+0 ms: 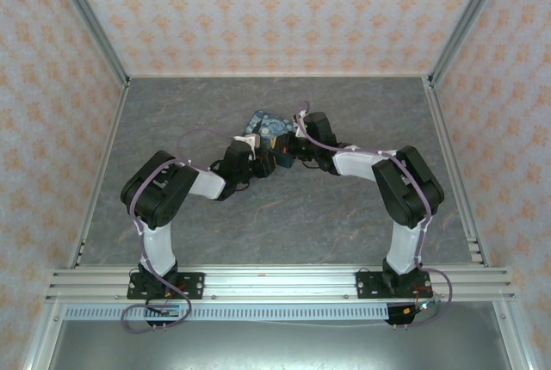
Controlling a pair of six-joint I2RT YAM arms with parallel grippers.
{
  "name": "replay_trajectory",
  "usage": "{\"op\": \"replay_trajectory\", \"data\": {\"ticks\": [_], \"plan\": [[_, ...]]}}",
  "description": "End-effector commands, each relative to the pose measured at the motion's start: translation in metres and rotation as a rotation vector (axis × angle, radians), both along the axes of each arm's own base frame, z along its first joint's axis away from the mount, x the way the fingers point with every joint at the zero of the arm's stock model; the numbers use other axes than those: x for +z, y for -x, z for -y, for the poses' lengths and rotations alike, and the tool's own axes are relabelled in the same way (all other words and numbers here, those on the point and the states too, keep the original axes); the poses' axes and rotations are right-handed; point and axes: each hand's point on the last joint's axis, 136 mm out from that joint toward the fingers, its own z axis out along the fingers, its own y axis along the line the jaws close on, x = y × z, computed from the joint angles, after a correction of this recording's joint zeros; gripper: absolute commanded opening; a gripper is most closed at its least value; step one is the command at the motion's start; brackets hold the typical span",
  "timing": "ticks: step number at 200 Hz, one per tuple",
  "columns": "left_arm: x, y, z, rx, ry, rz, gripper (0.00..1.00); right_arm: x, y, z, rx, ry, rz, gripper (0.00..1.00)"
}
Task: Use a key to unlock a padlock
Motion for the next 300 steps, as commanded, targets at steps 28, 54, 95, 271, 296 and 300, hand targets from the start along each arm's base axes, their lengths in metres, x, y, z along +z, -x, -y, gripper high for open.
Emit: {"op": "replay_trajectory", "data": {"ticks": [28,54,95,271,296,300], "plan": [[0.003,-0.001,-0.001,0.025,-0.013,-0.010,0.27,-0.027,0.018,0.007,-0.002,0.053,-0.097,0.00],[0.016,0.002,0.000,0.026,0.021,-0.009,0.26,0.004,0.011,0.003,0.013,0.034,-0.019,0.00],[0.037,0.010,0.003,0.039,0.093,-0.031,0.26,0.061,0.008,0.021,-0.003,0.087,0.150,0.00],[0.080,0.063,0.021,0.010,0.292,-0.383,0.24,0.004,0.122,0.040,0.401,0.380,0.337,0.00],[0.077,0.064,0.019,0.041,0.296,-0.411,0.22,0.000,0.115,0.037,0.390,0.410,0.349,0.00],[0.077,0.064,0.019,0.044,0.298,-0.415,0.22,0.000,0.114,0.037,0.385,0.410,0.352,0.00]]}}
